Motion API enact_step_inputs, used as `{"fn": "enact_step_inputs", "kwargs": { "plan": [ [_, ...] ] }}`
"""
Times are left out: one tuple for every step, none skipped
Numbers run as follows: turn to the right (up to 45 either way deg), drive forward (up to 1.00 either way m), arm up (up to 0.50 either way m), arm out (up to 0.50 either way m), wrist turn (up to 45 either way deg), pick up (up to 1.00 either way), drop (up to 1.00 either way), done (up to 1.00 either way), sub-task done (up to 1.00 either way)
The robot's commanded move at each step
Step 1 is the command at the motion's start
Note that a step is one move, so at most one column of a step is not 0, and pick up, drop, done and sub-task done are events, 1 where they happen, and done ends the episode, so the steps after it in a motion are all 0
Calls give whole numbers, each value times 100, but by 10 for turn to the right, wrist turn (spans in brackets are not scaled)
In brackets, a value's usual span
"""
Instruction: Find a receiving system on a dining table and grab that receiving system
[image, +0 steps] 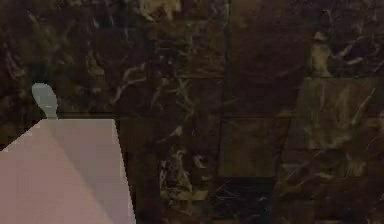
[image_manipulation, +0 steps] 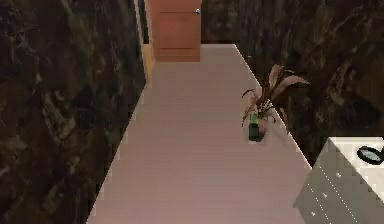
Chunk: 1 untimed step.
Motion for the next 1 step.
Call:
{"fn": "enact_step_inputs", "kwargs": {
  "plan": [
    [450,0,0,0,0,0,0,0,0]
  ]
}}
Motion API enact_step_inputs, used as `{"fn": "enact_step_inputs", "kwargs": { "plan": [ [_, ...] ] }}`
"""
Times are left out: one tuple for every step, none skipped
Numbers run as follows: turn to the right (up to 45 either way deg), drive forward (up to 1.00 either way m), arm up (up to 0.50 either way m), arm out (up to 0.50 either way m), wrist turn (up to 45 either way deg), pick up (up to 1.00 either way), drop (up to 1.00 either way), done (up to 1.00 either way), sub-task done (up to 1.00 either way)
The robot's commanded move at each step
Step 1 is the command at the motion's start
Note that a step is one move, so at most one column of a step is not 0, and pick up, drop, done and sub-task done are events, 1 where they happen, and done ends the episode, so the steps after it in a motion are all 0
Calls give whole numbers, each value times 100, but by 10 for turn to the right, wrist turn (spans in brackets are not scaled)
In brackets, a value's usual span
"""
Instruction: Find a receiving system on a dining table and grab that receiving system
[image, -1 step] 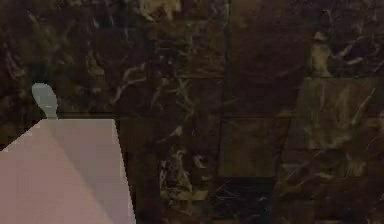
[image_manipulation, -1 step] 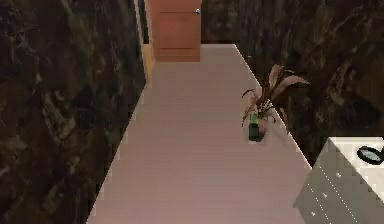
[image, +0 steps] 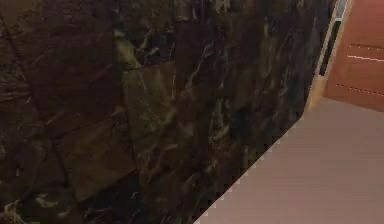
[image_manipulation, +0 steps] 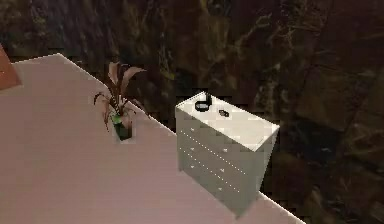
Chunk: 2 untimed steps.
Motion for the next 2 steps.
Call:
{"fn": "enact_step_inputs", "kwargs": {
  "plan": [
    [390,0,0,0,0,0,0,0,0],
    [30,0,0,0,0,0,0,0,0]
  ]
}}
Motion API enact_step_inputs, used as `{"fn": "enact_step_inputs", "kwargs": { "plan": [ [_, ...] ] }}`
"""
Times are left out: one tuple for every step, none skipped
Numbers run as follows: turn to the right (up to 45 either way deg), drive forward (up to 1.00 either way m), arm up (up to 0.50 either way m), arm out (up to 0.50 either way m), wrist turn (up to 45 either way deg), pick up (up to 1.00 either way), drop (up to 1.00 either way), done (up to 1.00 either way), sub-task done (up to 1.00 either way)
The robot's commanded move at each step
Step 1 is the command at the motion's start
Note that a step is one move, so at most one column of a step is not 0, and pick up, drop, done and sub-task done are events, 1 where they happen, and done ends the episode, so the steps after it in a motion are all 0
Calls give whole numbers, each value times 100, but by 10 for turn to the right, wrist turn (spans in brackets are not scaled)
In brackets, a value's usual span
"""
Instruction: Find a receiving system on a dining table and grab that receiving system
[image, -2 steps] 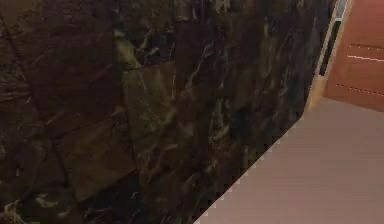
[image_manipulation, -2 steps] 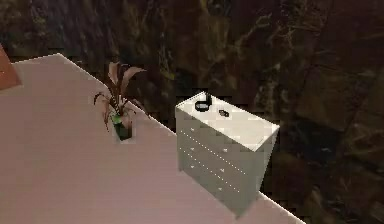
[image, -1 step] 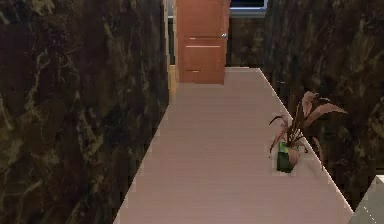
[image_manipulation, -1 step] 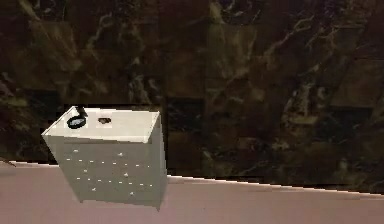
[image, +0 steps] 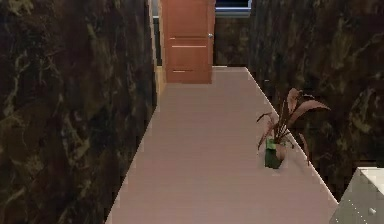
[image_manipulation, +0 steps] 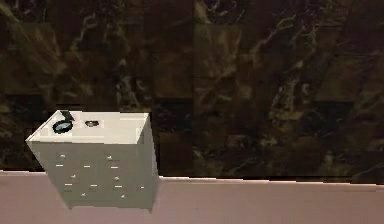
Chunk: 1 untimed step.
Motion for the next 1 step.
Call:
{"fn": "enact_step_inputs", "kwargs": {
  "plan": [
    [0,100,0,0,0,0,0,0,0]
  ]
}}
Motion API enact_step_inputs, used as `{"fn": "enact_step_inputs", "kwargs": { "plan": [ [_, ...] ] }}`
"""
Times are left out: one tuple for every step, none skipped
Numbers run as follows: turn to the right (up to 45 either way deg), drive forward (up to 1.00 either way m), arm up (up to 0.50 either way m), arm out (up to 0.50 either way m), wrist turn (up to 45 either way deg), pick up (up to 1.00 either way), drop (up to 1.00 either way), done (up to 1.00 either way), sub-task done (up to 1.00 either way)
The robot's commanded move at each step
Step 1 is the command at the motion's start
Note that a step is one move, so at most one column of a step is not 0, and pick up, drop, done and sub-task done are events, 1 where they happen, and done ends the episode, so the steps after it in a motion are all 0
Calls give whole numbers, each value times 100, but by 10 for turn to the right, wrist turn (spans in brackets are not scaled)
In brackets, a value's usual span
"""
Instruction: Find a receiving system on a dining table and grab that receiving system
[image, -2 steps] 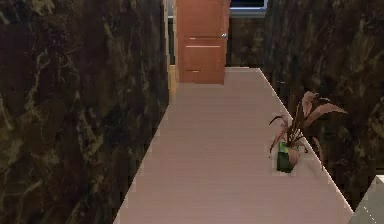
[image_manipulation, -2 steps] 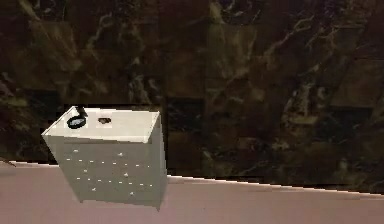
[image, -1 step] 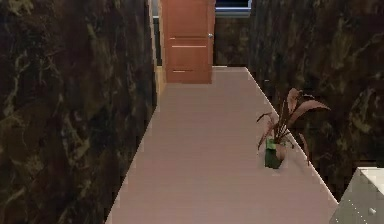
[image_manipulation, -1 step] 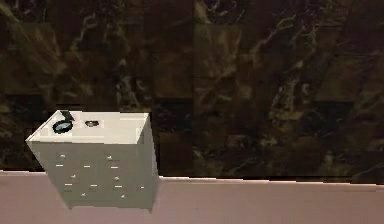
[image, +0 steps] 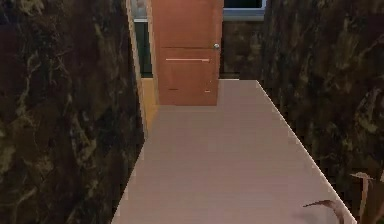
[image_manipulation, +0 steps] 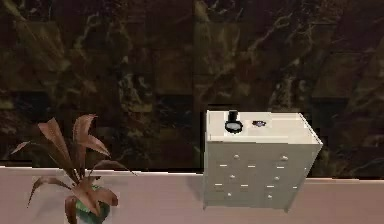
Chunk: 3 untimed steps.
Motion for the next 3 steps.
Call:
{"fn": "enact_step_inputs", "kwargs": {
  "plan": [
    [0,100,0,0,0,0,0,0,0],
    [0,100,0,0,0,0,0,0,0],
    [0,30,0,0,0,0,0,0,0]
  ]
}}
